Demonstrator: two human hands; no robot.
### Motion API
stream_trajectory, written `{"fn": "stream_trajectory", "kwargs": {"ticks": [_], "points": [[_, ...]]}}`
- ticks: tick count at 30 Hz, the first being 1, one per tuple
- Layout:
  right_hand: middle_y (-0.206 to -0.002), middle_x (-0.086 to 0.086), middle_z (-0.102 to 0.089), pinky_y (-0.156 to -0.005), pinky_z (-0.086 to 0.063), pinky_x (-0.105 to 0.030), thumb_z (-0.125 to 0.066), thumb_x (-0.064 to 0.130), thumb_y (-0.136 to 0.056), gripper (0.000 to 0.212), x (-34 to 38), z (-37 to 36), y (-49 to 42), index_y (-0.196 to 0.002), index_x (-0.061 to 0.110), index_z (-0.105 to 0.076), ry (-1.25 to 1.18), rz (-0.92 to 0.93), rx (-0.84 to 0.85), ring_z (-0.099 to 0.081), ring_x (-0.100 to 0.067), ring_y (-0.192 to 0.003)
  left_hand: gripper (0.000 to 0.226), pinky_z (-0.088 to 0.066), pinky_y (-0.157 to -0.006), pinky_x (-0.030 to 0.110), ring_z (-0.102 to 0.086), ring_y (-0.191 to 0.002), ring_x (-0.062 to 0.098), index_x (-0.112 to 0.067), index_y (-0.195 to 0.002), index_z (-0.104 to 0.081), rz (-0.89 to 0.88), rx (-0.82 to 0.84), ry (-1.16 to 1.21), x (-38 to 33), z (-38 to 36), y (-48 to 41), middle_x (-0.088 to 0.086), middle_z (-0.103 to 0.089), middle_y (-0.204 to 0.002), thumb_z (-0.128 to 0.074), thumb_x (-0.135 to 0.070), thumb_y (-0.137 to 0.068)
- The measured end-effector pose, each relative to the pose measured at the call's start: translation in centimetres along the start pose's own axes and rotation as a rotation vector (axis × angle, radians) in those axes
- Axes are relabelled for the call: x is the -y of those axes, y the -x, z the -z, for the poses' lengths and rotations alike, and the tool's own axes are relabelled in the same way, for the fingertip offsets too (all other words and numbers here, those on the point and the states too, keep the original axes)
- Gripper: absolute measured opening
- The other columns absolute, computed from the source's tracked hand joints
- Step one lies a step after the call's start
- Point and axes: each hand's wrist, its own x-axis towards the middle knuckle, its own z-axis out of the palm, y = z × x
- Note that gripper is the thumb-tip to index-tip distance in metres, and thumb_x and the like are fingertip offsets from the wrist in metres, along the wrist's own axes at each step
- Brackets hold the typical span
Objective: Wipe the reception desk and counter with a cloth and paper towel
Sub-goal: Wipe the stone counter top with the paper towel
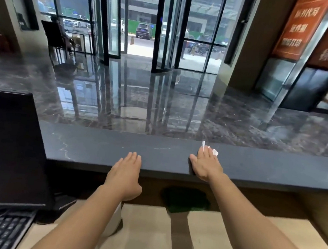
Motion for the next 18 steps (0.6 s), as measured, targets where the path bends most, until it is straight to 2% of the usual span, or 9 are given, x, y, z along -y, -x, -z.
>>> {"fn": "stream_trajectory", "kwargs": {"ticks": [3, 5, 7, 9, 12, 14, 15, 16, 18], "points": [[-0.162, -0.013, 0.005, -0.121, -0.002, -0.039, -0.02, 0.042, -0.103, 0.066, 5.8, -1.1, 2.7, -0.154, 0.005, -0.002, -0.046, 0.151, -0.033, 0.004, -0.025, -0.15, 0.088, -0.006, -0.122, 0.035, 0.001, -0.149, 0.017, -0.016, -0.155, -0.001, 0.011, 0.002, 0.049, -0.1, 0.3, 0.3, 0.003, 0.001, -0.162, -0.054, -0.007, -0.085], [-0.162, -0.011, 0.005, -0.12, 0.0, -0.038, -0.02, 0.044, -0.103, 0.066, 9.9, -2.4, 3.9, -0.155, 0.007, -0.002, -0.044, 0.273, -0.032, 0.006, -0.023, -0.149, 0.094, -0.022, -0.119, 0.038, -0.017, -0.147, 0.022, -0.019, -0.154, 0.003, 0.077, -0.003, 0.169, 0.0, 0.5, 0.3, 0.005, -0.012, -0.161, -0.056, -0.005, -0.083], [-0.162, -0.009, 0.009, -0.121, 0.003, -0.038, -0.015, 0.044, -0.103, 0.065, 12.8, -3.6, 4.5, -0.155, 0.009, 0.002, -0.011, 0.374, -0.001, 0.011, -0.021, -0.149, 0.098, -0.039, -0.108, 0.038, -0.037, -0.138, 0.023, -0.022, -0.152, 0.013, 0.109, 0.005, 0.265, 0.5, 0.7, 0.1, 0.004, -0.027, -0.157, -0.055, -0.006, -0.084], [-0.162, -0.007, 0.012, -0.122, 0.004, -0.038, -0.011, 0.044, -0.104, 0.062, 13.3, -3.8, 4.7, -0.154, 0.011, 0.004, 0.025, 0.435, 0.018, 0.014, -0.019, -0.148, 0.098, -0.045, -0.1, 0.035, -0.048, -0.128, 0.021, -0.021, -0.151, 0.019, 0.121, 0.012, 0.272, 0.6, 0.9, 0.0, 0.003, -0.036, -0.153, -0.053, -0.007, -0.086], [-0.162, -0.004, 0.009, -0.122, 0.0, -0.037, -0.014, 0.043, -0.104, 0.062, 10.2, -3.1, 4.4, -0.155, 0.013, 0.002, 0.022, 0.446, -0.022, 0.009, -0.017, -0.149, 0.098, -0.05, -0.094, 0.037, -0.055, -0.114, 0.022, -0.02, -0.152, 0.015, 0.183, -0.005, 0.2, 0.4, 1.0, -0.3, 0.006, -0.048, -0.141, -0.055, -0.007, -0.085], [-0.162, -0.002, 0.009, -0.122, -0.001, -0.036, -0.015, 0.044, -0.103, 0.062, 6.0, -2.5, 3.7, -0.155, 0.014, 0.003, -0.017, 0.379, -0.053, 0.006, -0.016, -0.149, 0.096, -0.054, -0.082, 0.036, -0.059, -0.101, 0.021, -0.019, -0.152, 0.013, 0.206, -0.006, 0.157, 0.0, 1.0, -0.5, 0.007, -0.051, -0.134, -0.054, -0.008, -0.085], [-0.162, -0.002, 0.01, -0.122, -0.001, -0.035, -0.015, 0.044, -0.103, 0.062, 3.3, -2.3, 3.3, -0.155, 0.014, 0.003, -0.029, 0.331, -0.064, 0.006, -0.015, -0.149, 0.094, -0.054, -0.074, 0.034, -0.059, -0.097, 0.021, -0.019, -0.152, 0.013, 0.205, -0.005, 0.145, -0.2, 1.1, -0.5, 0.007, -0.048, -0.138, -0.052, -0.007, -0.086], [-0.162, -0.002, 0.01, -0.122, -0.001, -0.035, -0.014, 0.044, -0.103, 0.063, 0.6, -1.9, 3.1, -0.155, 0.015, 0.003, -0.032, 0.274, -0.071, 0.006, -0.015, -0.15, 0.092, -0.053, -0.07, 0.032, -0.059, -0.099, 0.022, -0.019, -0.152, 0.014, 0.2, 0.0, 0.133, -0.5, 1.2, -0.6, 0.008, -0.041, -0.146, -0.05, -0.007, -0.086], [-0.162, -0.002, 0.008, -0.122, -0.004, -0.035, -0.014, 0.044, -0.103, 0.062, -5.3, -1.4, 2.8, -0.156, 0.014, 0.0, -0.015, 0.15, -0.087, 0.004, -0.016, -0.15, 0.091, -0.052, -0.079, 0.033, -0.055, -0.115, 0.026, -0.022, -0.152, 0.014, 0.182, 0.013, 0.114, -1.2, 1.3, -0.7, 0.009, -0.025, -0.156, -0.049, -0.009, -0.088]]}}
